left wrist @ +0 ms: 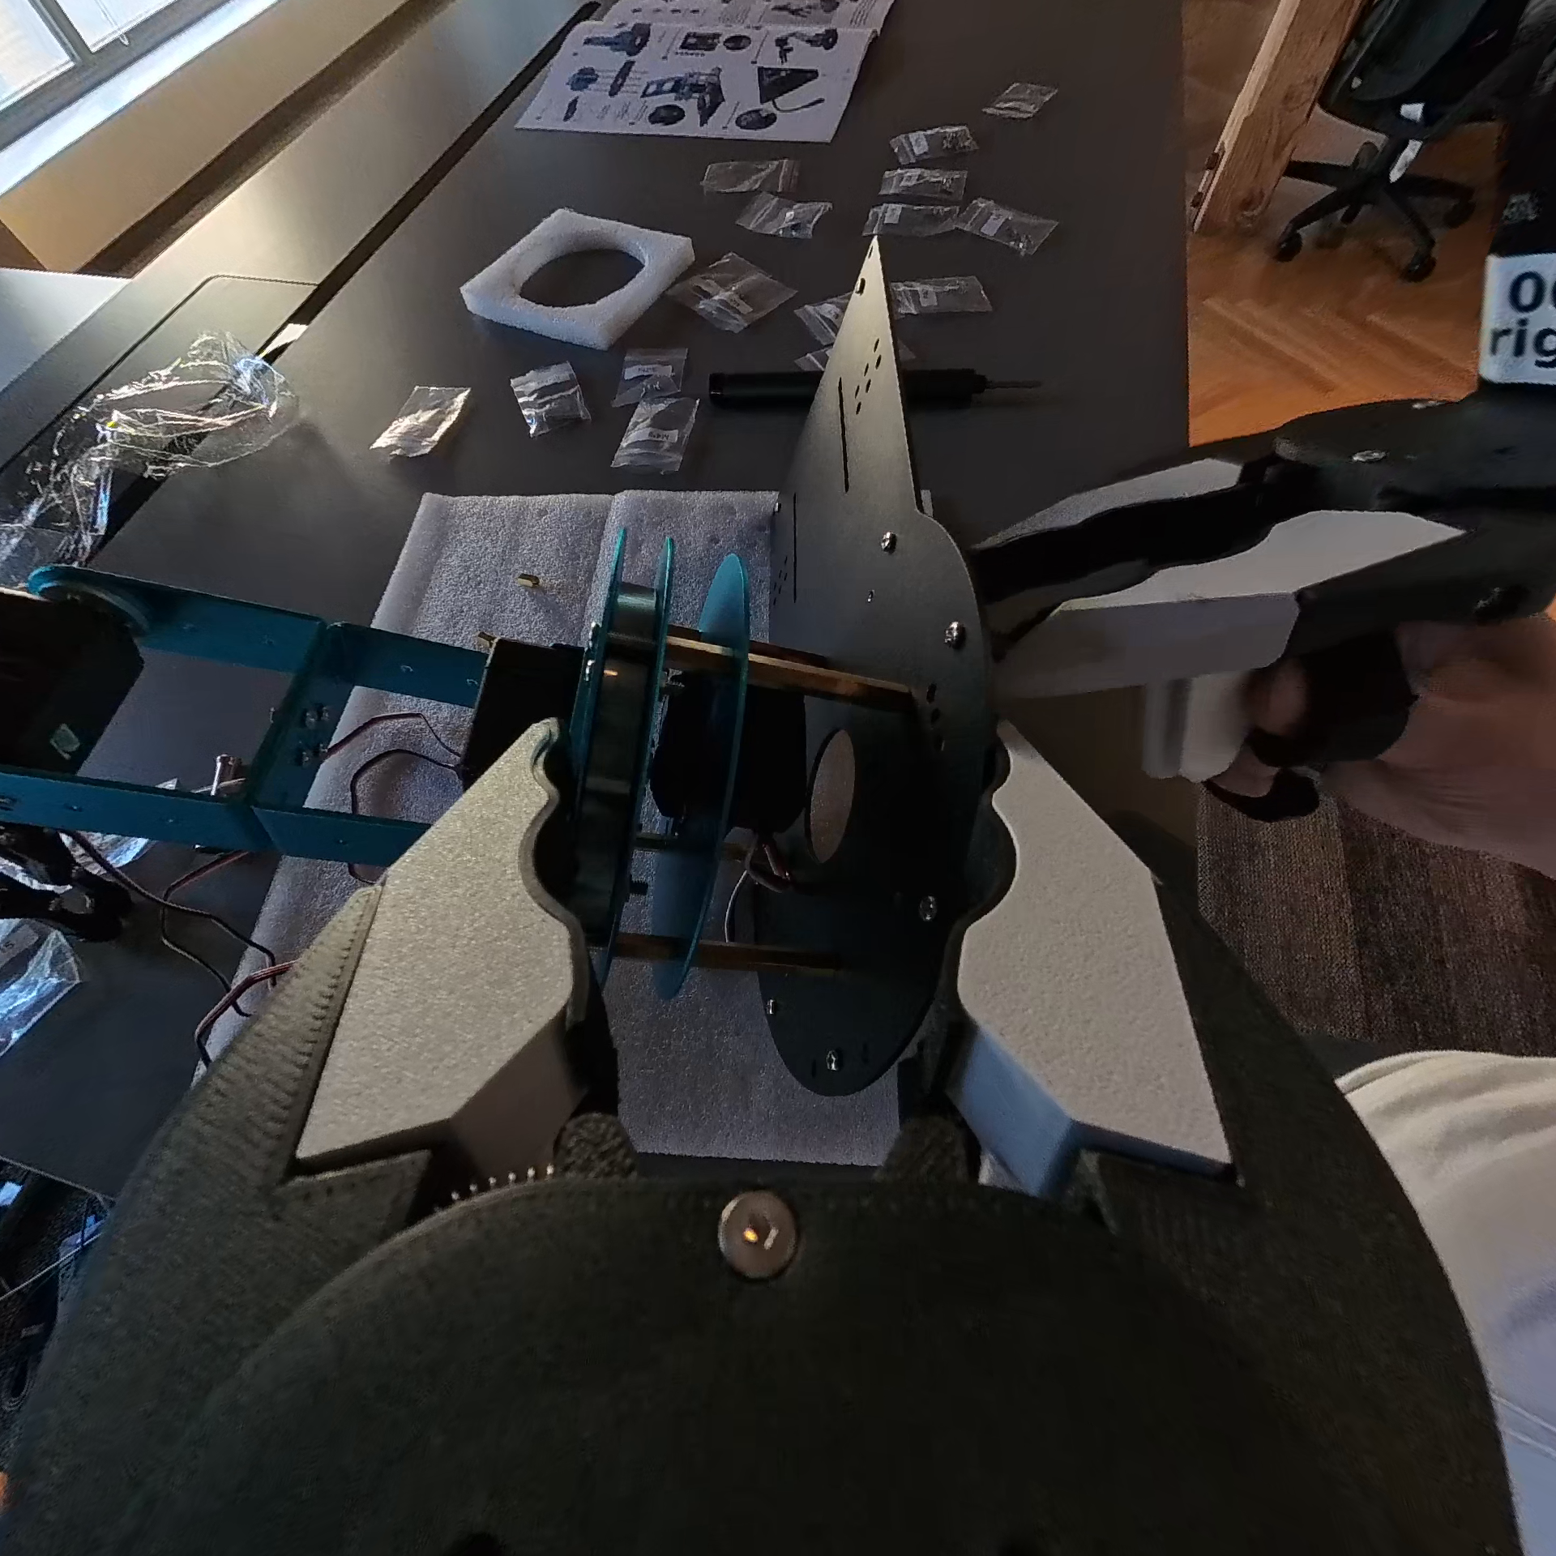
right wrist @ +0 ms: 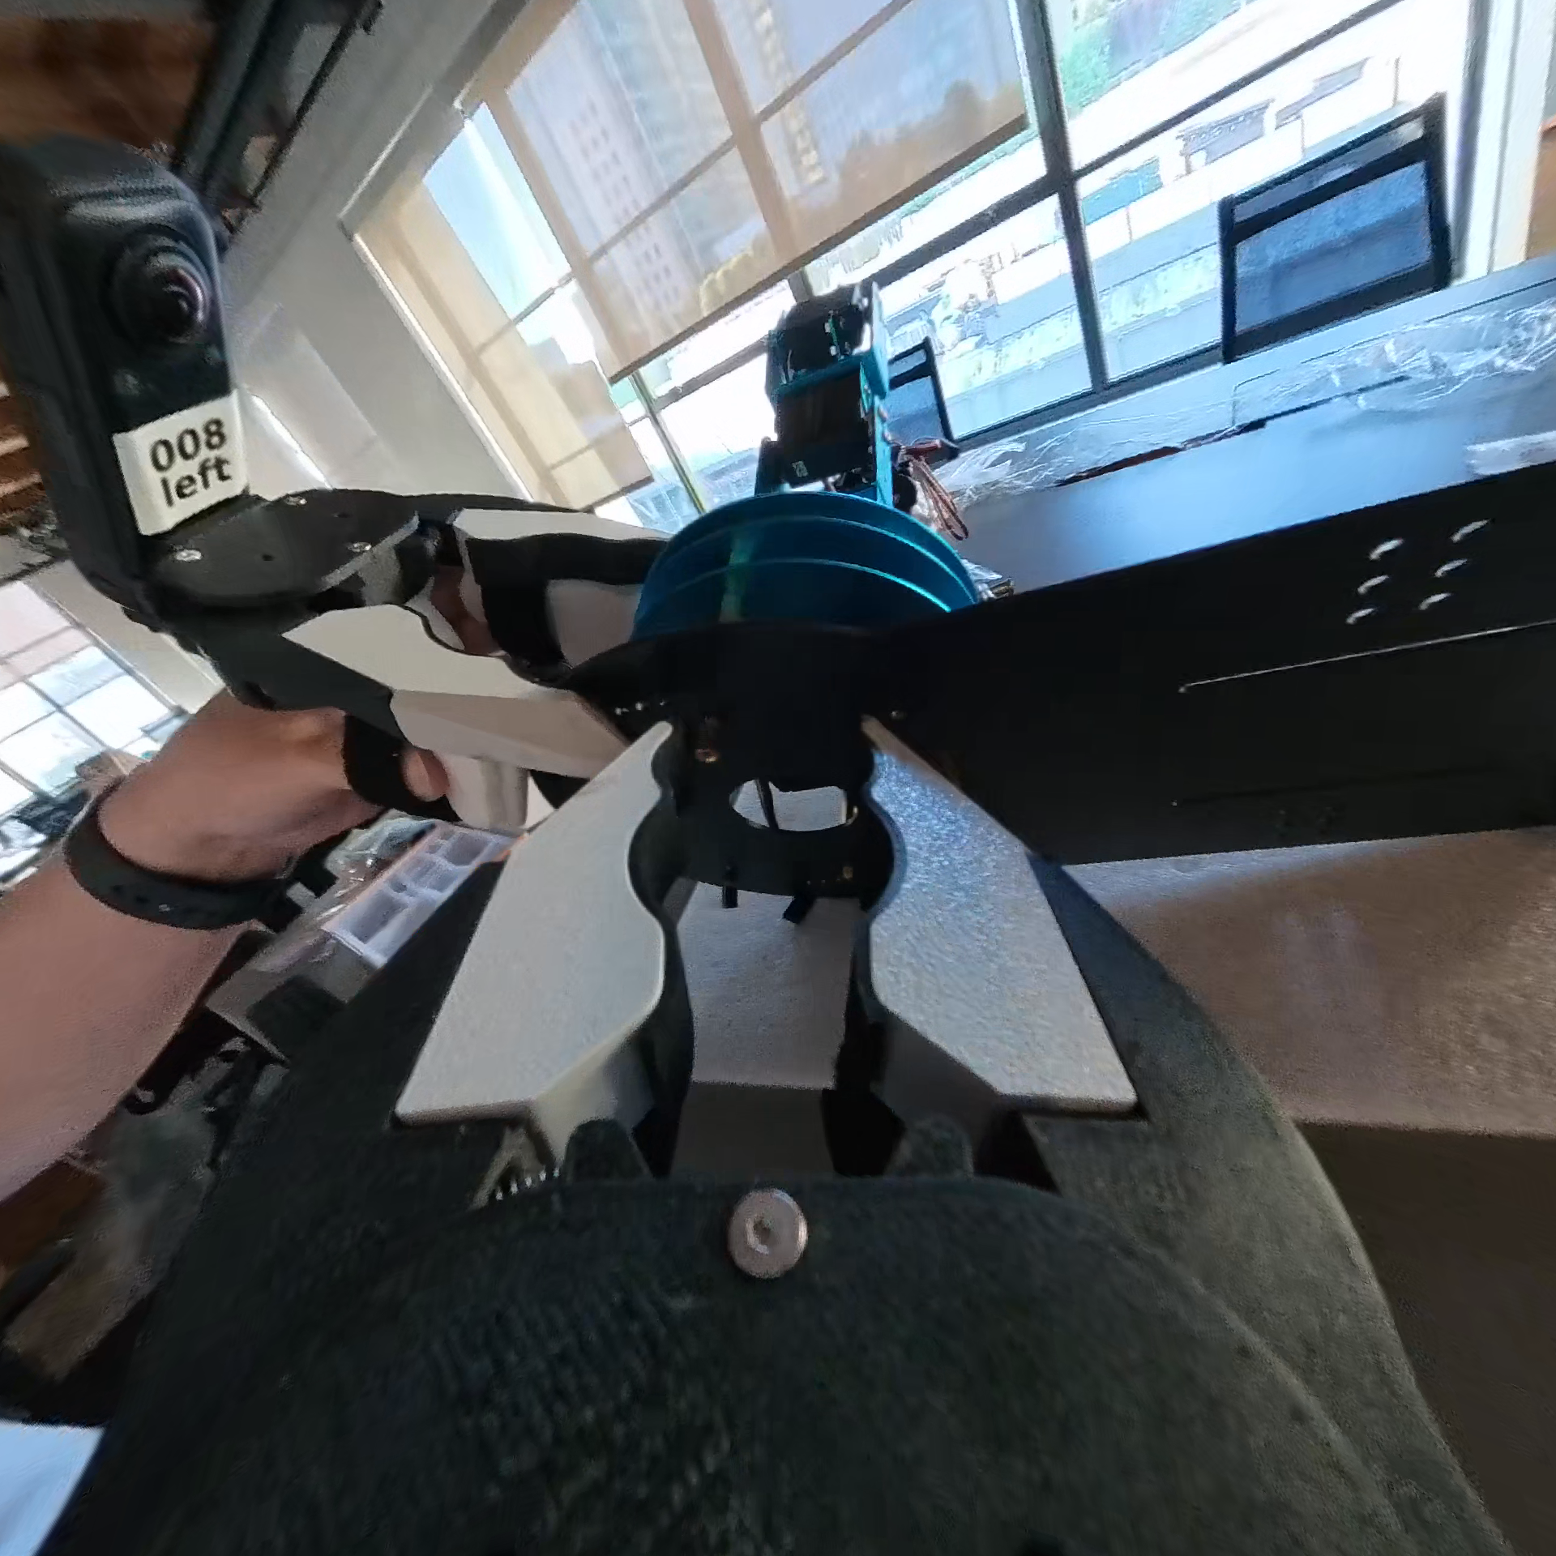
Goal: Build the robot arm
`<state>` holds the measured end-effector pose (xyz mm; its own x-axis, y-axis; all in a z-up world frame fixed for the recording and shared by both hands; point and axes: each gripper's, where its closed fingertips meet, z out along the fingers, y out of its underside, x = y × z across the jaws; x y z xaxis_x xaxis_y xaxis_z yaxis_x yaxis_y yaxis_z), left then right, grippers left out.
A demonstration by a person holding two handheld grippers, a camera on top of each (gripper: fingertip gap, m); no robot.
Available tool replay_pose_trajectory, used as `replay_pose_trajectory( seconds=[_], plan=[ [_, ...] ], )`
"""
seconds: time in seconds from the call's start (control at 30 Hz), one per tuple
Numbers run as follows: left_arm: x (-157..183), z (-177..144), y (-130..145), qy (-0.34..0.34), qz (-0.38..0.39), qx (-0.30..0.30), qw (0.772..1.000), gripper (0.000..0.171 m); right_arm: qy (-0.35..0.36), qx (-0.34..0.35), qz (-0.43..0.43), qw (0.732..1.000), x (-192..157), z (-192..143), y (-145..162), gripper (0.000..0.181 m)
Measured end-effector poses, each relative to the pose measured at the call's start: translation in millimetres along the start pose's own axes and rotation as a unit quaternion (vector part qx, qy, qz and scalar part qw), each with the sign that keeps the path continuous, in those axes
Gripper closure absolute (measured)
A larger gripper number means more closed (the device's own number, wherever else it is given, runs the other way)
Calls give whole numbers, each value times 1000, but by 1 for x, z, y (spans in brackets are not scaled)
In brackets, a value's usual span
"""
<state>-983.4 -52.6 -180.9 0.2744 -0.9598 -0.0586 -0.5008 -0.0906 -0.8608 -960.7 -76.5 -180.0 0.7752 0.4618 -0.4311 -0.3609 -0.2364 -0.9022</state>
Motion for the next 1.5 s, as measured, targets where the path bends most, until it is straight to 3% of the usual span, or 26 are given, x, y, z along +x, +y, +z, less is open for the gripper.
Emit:
replay_pose_trajectory(
  seconds=[0.23, 0.33, 0.5, 0.67, 0.7, 0.73, 0.87, 1.17, 1.27, 1.3, 1.33, 1.5],
  plan=[
    [0, 0, 0, 0, 0, -2, 1000, 77, -5, -24, 13, 1000, 1, 4, 4, 147],
    [0, 0, 0, 0, 0, -2, 1000, 77, 10, -3, 25, 1000, 8, -1, -4, 159],
    [0, 0, 0, 0, 0, -2, 1000, 77, -15, -28, 35, 999, -3, 3, 5, 148],
    [0, 0, 0, 0, -1, -2, 1000, 77, -2, -27, 32, 999, 3, 4, 3, 150],
    [0, 0, 0, 0, 0, -2, 1000, 77, 17, -26, 38, 999, 10, 2, 2, 165],
    [0, 0, 0, 0, 0, -2, 1000, 77, 20, -19, 38, 999, 12, 0, 0, 165],
    [0, 0, 0, 0, -1, -1, 1000, 77, -24, -19, 58, 998, -2, 3, -1, 152],
    [0, 0, 0, 0, -1, 0, 1000, 77, -15, -49, 59, 997, 1, 5, 8, 143],
    [0, 0, 0, 0, -1, -1, 1000, 77, -16, -35, 77, 996, 2, 5, 5, 151],
    [0, 0, 0, 0, -1, -2, 1000, 77, -7, -27, 81, 996, 5, 3, 3, 168],
    [0, 0, 0, 0, 0, -2, 1000, 77, 3, -21, 80, 997, 10, 0, 1, 169],
    [0, 0, 0, 0, -1, -2, 1000, 77, -38, -42, 114, 992, -2, 5, 6, 145]
  ],
)
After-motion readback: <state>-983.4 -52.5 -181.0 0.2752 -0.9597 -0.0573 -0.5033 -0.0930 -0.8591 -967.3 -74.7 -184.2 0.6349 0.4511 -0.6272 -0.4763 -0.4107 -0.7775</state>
